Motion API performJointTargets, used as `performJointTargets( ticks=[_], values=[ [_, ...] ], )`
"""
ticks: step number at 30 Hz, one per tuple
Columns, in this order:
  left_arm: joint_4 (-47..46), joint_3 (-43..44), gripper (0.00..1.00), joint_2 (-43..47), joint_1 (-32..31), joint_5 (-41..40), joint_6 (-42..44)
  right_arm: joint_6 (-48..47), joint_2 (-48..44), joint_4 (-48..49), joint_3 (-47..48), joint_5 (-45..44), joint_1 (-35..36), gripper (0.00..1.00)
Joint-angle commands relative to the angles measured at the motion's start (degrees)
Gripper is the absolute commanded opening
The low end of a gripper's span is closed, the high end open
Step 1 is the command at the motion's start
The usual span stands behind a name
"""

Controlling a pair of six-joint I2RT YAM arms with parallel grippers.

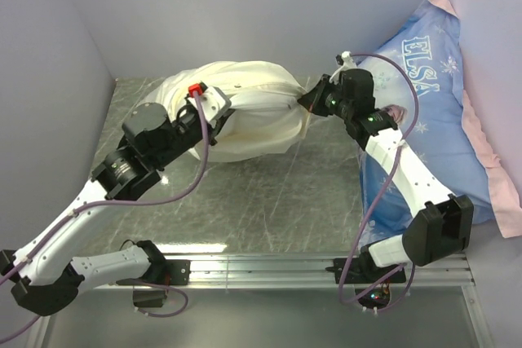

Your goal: Remove the pillowcase from the pillow

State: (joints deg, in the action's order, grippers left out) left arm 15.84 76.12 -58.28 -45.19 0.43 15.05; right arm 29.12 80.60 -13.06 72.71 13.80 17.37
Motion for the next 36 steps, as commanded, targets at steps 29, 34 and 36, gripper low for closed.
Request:
performJointTargets(
  ticks=[29, 34, 36],
  values=[
    [-8.4, 11.3, 0.0, 11.3, -0.3, 25.5, -3.7, -0.6, 16.2, -6.4, 18.2, 9.2, 0.3, 0.1],
    [-14.3, 8.7, 0.0, 13.6, -0.3, 22.4, -5.3, 0.8, 18.5, -4.0, 12.0, 11.3, 0.7, 0.03],
    [-17.5, 7.2, 0.0, 14.5, -0.3, 21.1, -5.6, 1.0, 20.5, -2.7, 10.2, 16.6, 0.2, 0.04]
  ],
)
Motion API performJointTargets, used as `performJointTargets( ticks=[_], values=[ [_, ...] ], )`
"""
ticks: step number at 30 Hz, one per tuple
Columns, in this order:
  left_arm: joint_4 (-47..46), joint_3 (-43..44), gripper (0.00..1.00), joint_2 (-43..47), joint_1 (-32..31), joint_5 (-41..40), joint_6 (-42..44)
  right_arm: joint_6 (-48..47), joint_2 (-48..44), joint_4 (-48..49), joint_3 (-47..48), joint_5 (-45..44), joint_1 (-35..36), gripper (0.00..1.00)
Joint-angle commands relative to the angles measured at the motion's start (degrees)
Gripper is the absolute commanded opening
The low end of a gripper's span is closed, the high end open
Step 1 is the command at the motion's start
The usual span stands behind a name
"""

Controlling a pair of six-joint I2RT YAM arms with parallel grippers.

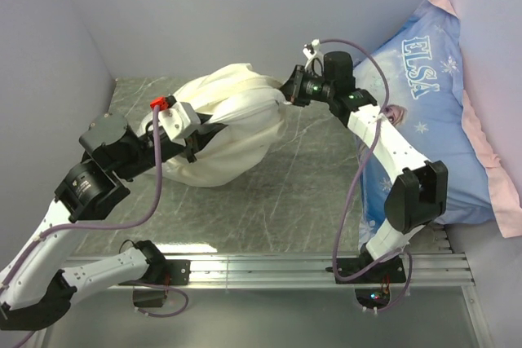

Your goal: Remove the pillowcase from the pillow

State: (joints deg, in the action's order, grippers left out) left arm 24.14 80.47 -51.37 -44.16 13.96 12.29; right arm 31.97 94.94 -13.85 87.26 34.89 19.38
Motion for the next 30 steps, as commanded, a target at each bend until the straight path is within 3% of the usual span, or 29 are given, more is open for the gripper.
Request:
performJointTargets(
  ticks=[1, 3, 4, 7, 8, 11, 13, 16, 18, 23, 27, 30],
  values=[
    [-26.6, 2.5, 0.0, 7.6, -1.4, 5.6, -2.9, -2.2, 6.7, -1.9, -4.6, -3.2, -1.7, 0.03],
    [-31.2, 0.4, 0.0, 8.3, -1.4, 0.4, -3.3, -2.3, 6.8, -0.1, -6.6, 0.4, -1.6, 0.01],
    [-33.1, -0.4, 0.0, 8.5, -1.3, -6.4, -3.2, -1.7, 6.1, 1.1, -7.7, 1.2, -1.7, 0.0],
    [-40.8, -3.9, 0.0, 8.7, -1.3, -13.8, -3.1, 0.4, 1.8, 9.0, -13.3, 1.1, -1.7, 0.02],
    [-42.5, -4.8, 0.01, 7.7, -1.4, -19.9, -3.0, 0.7, -0.3, 9.7, -15.1, 0.5, -1.6, 0.03],
    [-45.6, -1.2, 0.01, 2.4, -1.4, -28.2, -1.1, 1.6, -5.1, 11.4, -16.7, -1.3, -1.6, 0.04],
    [-46.4, 3.4, 0.0, -0.8, -1.3, -29.8, -0.9, 2.0, -8.1, 11.5, -16.9, -4.1, -1.5, 0.04],
    [-45.9, 12.4, 0.0, -7.0, -1.4, -33.3, -2.0, 0.5, -12.4, 7.2, -10.5, -8.3, -1.5, 0.05],
    [-44.7, 17.5, 0.01, -12.4, -1.4, -37.2, -2.8, -0.8, -12.7, 1.1, -1.4, -11.5, -1.8, 0.06],
    [-46.7, 25.9, 0.01, -20.0, -1.3, -42.2, -3.5, -0.5, -6.5, -8.3, 20.1, -13.0, -1.7, 0.08],
    [-47.1, 27.3, 0.01, -22.0, -1.2, -46.3, -4.1, -0.8, -1.0, -11.9, 26.0, -13.3, -1.4, 0.11],
    [-47.4, 23.2, 0.01, -20.3, -1.0, -46.3, -3.9, -1.8, 0.6, -11.9, 19.6, -14.2, -1.3, 0.09]
  ],
)
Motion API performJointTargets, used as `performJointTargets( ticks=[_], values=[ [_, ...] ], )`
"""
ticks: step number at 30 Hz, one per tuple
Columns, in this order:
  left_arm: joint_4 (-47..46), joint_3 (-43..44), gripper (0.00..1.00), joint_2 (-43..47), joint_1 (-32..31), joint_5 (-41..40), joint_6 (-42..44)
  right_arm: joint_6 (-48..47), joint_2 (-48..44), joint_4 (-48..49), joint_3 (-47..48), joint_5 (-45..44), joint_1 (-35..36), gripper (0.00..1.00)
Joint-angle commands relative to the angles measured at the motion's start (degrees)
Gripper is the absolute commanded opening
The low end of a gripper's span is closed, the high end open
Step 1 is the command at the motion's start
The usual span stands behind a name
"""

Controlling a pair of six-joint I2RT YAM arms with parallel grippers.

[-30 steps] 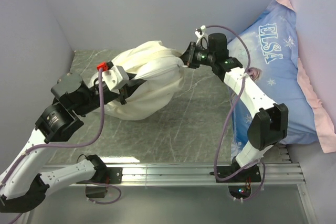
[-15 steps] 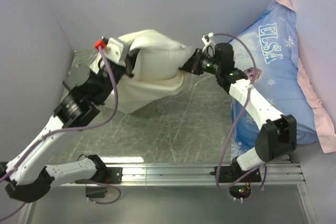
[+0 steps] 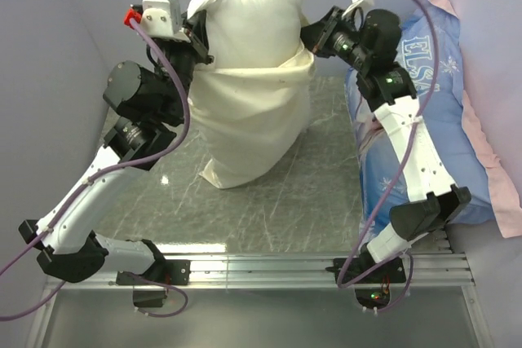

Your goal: Remove the pillowcase from the pillow

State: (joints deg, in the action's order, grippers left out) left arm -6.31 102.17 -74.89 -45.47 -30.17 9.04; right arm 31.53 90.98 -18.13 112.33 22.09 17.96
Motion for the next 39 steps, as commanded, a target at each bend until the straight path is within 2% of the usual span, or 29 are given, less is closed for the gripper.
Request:
performJointTargets(
  ticks=[1, 2, 4, 7, 9, 11, 13, 14, 19, 20, 24, 25, 29, 34, 35, 37, 39],
  values=[
    [-17.2, -2.5, 0.01, 5.4, 0.6, -1.9, -0.8, -1.2, 4.1, -4.1, -8.9, -2.3, 0.1, 0.09],
    [-17.5, -4.7, 0.01, 6.5, 0.8, -1.3, -1.9, -1.0, 3.7, -2.5, -14.8, -2.6, -0.1, 0.11],
    [-16.7, -9.2, 0.0, 9.0, 1.9, -1.1, -4.0, -0.9, 5.6, -1.1, -18.5, -3.3, -0.3, 0.13],
    [-15.5, -13.9, 0.0, 11.1, 3.6, 0.7, -6.2, -1.6, 8.5, -2.2, -18.6, -2.9, -0.6, 0.16],
    [-15.3, -15.4, 0.01, 12.8, 4.3, 4.4, -7.4, -1.1, 9.1, -1.2, -20.3, -2.9, -0.6, 0.25],
    [-9.9, -12.3, 0.0, 11.1, 4.5, 3.5, -7.7, -0.9, 8.0, -0.2, -21.6, -1.9, -0.9, 0.36],
    [-6.4, -7.6, 0.01, 8.2, 4.9, 0.4, -7.6, -1.0, 4.0, 1.8, -23.5, -2.2, -1.0, 0.42],
    [-5.3, -7.0, 0.01, 7.6, 5.0, 0.0, -7.8, -1.0, 2.3, 2.4, -24.1, -2.7, -1.0, 0.49],
    [1.3, -0.1, 0.01, 2.8, 5.3, -1.0, -10.8, -2.3, -7.3, 2.0, -26.2, -9.9, -1.0, 0.61],
    [1.7, 0.3, 0.01, 2.4, 5.2, -0.9, -10.9, -2.3, -8.6, 2.7, -27.0, -10.2, -1.1, 0.65],
    [4.5, 2.1, 0.01, 1.0, 5.4, -1.3, -11.6, -1.4, -13.0, 4.7, -28.9, -11.1, -1.2, 0.69],
    [5.2, 2.9, 0.01, 0.5, 5.5, -2.0, -11.9, -1.4, -13.9, 4.8, -29.0, -11.3, -1.4, 0.74],
    [8.0, 5.0, 0.01, -0.7, 5.7, -4.3, -12.5, 0.7, -17.1, 7.9, -30.8, -8.7, -3.0, 0.77],
    [10.8, 7.2, 0.01, -2.1, 5.7, -4.4, -14.3, 0.4, -20.8, 8.3, -28.8, -8.9, -3.0, 0.77],
    [11.4, 7.3, 0.01, -2.4, 5.7, -4.1, -14.7, -0.1, -20.9, 7.9, -28.1, -6.8, -2.8, 0.77],
    [13.8, 9.4, 0.01, -3.7, 5.6, -3.6, -15.9, -0.8, -21.4, 7.3, -27.8, -5.7, -0.7, 0.75],
    [14.7, 10.8, 0.01, -4.6, 5.7, -4.0, -16.4, -4.2, -22.0, 6.6, -28.5, -11.5, 6.9, 0.75]
  ],
)
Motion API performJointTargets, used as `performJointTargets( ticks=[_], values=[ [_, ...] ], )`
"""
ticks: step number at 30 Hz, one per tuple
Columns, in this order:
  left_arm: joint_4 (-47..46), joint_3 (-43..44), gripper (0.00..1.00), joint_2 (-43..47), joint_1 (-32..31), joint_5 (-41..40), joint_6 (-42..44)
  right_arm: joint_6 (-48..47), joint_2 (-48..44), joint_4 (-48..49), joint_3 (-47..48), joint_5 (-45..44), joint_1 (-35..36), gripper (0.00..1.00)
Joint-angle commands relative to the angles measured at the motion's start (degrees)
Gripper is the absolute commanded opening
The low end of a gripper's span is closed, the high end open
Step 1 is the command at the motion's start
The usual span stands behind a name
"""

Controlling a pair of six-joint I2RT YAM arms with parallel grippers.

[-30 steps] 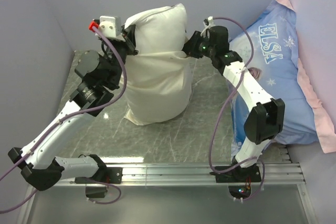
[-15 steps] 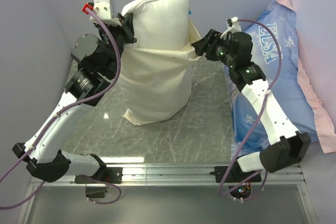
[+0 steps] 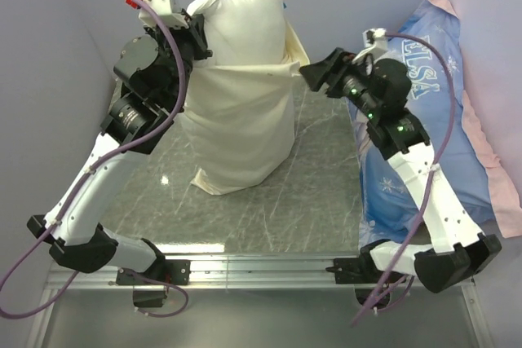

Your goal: Remove the pillowcase from the pillow

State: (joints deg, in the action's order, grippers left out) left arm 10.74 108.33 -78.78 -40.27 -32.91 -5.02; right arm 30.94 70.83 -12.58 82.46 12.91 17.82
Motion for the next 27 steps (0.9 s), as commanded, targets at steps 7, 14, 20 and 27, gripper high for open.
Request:
performJointTargets(
  ticks=[7, 14, 20, 27],
  values=[
    [1.9, 8.7, 0.01, -4.8, 0.4, -8.0, -6.6, -6.2, -3.5, 5.4, -7.5, -17.0, 23.6, 0.74],
    [-1.4, 4.3, 0.0, -5.4, -0.2, -15.1, -12.0, -14.2, -0.6, 13.9, -9.6, -37.7, 40.8, 0.73],
    [0.9, 6.3, 0.01, -7.4, -0.5, -14.7, -13.3, -30.3, 6.2, 25.9, -9.4, -51.9, 51.1, 0.75],
    [2.8, 8.6, 0.01, -8.3, -0.4, -11.3, -13.5, -43.6, 13.7, 34.1, -6.5, -56.4, 53.2, 0.75]
  ],
)
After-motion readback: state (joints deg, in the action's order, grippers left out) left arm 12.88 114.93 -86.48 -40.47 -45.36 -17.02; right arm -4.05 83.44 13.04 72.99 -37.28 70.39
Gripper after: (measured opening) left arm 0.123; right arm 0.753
